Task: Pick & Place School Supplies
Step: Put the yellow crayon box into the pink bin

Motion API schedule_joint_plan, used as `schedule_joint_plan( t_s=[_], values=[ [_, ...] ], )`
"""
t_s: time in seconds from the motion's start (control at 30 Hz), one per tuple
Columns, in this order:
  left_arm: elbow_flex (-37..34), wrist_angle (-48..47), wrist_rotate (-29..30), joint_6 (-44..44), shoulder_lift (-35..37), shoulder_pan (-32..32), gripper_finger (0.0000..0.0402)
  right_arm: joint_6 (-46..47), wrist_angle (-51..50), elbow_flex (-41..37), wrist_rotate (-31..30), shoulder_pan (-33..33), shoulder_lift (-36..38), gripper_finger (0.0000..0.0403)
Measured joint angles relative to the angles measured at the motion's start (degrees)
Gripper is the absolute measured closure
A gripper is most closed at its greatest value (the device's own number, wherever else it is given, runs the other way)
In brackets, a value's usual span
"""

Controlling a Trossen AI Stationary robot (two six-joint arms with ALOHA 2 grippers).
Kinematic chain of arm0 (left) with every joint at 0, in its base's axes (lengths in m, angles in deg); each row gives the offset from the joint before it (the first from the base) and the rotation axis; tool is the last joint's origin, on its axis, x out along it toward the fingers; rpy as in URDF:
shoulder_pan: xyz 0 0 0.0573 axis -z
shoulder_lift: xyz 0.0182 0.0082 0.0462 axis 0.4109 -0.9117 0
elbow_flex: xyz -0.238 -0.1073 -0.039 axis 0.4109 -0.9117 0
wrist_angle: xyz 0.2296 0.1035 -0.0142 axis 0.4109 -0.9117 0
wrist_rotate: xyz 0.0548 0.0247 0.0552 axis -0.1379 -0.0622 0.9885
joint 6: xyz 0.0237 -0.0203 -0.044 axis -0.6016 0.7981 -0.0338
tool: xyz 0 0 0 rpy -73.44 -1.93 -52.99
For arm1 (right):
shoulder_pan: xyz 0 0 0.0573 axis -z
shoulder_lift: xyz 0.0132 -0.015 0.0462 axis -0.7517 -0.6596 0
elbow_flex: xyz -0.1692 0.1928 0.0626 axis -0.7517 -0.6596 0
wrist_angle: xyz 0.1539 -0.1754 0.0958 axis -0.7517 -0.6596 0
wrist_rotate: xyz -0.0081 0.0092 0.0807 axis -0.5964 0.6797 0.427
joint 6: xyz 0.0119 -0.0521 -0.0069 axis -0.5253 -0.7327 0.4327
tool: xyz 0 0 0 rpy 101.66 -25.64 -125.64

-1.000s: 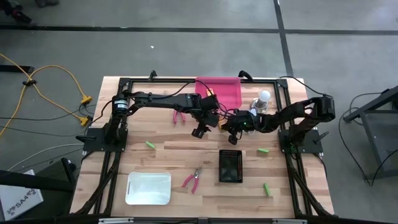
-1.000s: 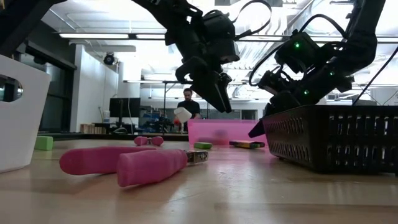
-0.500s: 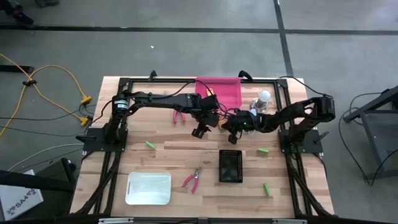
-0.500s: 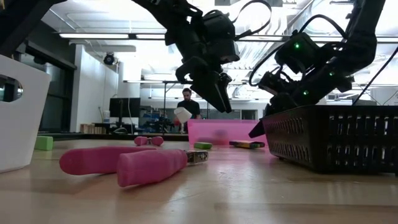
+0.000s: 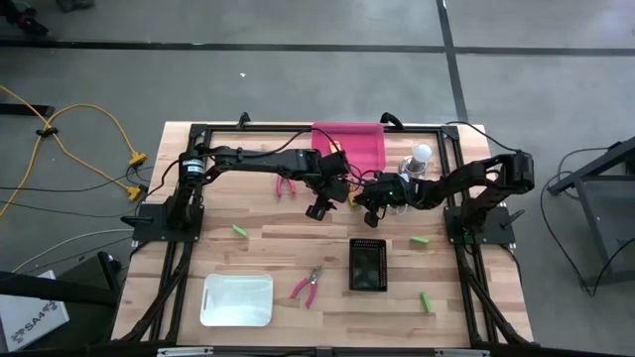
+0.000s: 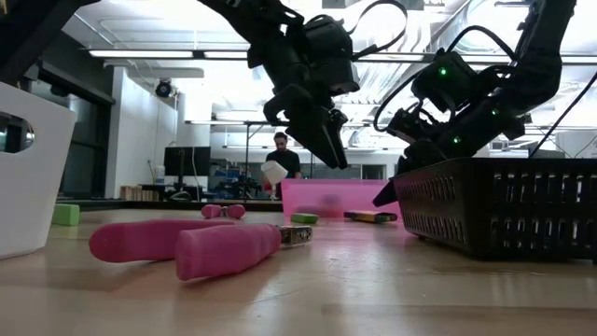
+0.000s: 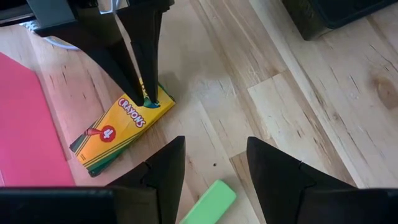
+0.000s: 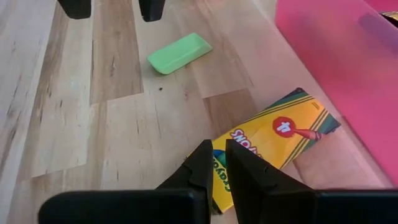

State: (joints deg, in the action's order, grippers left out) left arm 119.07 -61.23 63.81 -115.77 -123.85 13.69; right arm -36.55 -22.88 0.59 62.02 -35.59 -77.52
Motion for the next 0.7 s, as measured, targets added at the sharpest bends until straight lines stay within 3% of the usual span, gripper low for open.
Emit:
schedule_joint_plan(
  t_s=[0.5,0.7],
  values=[
    [0.0,-0.01,0.0,-0.02,0.0,0.0,0.0237,-0.07,0.76,0.0,1.15,0.0,0.0,0.037],
    [0.0,-0.01,0.0,-0.02,0.0,0.0,0.0237,-0.23,0.81,0.0,1.07,0.0,0.0,0.0395]
  ],
)
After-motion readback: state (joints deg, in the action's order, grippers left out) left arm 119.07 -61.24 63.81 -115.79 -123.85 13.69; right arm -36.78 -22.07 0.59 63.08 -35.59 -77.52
